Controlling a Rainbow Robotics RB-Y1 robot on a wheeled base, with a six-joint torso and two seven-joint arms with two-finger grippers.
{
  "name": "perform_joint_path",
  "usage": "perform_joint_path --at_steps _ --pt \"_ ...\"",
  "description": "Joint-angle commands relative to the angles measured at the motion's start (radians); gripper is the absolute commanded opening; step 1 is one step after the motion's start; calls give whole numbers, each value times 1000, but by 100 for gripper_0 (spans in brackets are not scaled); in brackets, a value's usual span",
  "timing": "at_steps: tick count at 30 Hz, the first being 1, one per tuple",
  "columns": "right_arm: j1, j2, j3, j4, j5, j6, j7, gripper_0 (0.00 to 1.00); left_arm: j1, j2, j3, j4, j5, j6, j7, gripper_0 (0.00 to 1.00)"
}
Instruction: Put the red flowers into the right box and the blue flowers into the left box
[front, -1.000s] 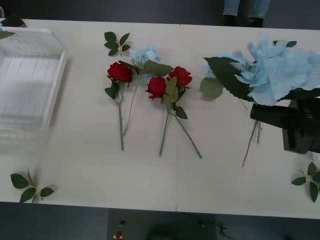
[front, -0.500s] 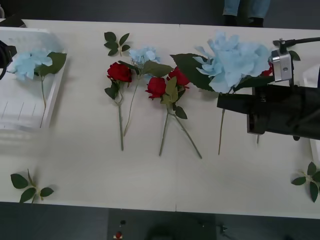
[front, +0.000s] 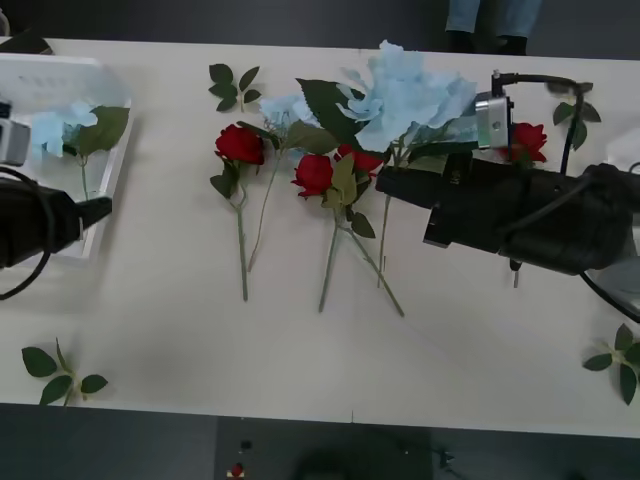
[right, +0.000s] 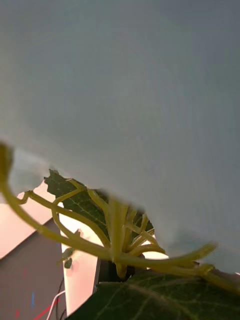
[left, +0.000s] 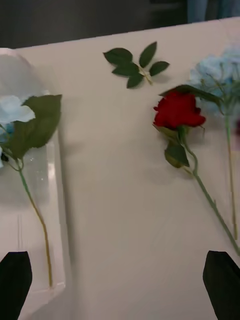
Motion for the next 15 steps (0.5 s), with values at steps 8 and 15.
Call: perform_joint_path --at_steps 8,15 --pt "-44 2 37 -17 -8 -44 7 0 -83 -101 27 15 360 348 -498 100" --pt "-47 1 37 -17 -11 -44 -4 0 -184 -224 -7 202 686 419 -903 100"
